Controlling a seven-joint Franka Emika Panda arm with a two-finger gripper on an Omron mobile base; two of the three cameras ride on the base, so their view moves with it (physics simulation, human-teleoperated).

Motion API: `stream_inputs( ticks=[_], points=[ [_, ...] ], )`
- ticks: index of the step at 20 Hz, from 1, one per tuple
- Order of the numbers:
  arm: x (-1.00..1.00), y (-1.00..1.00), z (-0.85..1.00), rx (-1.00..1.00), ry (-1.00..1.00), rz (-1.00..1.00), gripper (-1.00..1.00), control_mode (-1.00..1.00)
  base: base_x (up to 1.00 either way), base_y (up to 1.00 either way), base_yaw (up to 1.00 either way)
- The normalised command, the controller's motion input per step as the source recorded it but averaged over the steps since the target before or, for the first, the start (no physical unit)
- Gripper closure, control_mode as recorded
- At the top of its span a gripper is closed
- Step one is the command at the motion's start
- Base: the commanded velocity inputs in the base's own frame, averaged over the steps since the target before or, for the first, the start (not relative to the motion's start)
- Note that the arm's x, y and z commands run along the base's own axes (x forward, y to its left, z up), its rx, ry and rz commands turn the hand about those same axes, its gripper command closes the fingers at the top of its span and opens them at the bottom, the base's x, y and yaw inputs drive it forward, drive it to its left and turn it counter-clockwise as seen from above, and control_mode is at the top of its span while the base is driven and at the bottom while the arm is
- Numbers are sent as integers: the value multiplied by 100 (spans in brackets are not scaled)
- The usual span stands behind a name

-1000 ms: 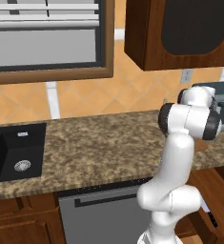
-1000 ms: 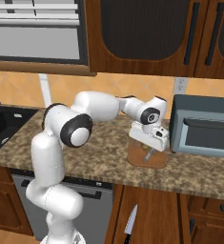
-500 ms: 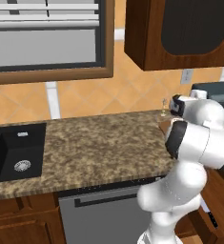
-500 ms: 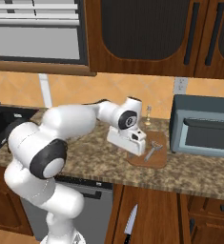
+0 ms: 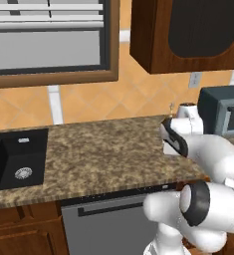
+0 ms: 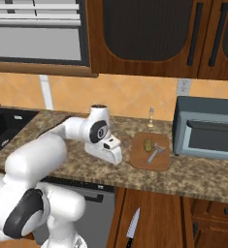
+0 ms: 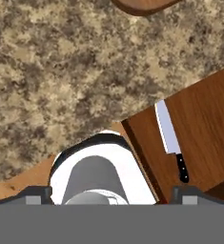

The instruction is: Place the appropriate cutting tool for cutting the potato skin on the cutting board.

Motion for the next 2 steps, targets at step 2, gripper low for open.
stream_inputs(
  ticks=[2],
  points=[
    [-52,60,-14,-14,-14,0,-100,-100,0,0,0]
  ],
)
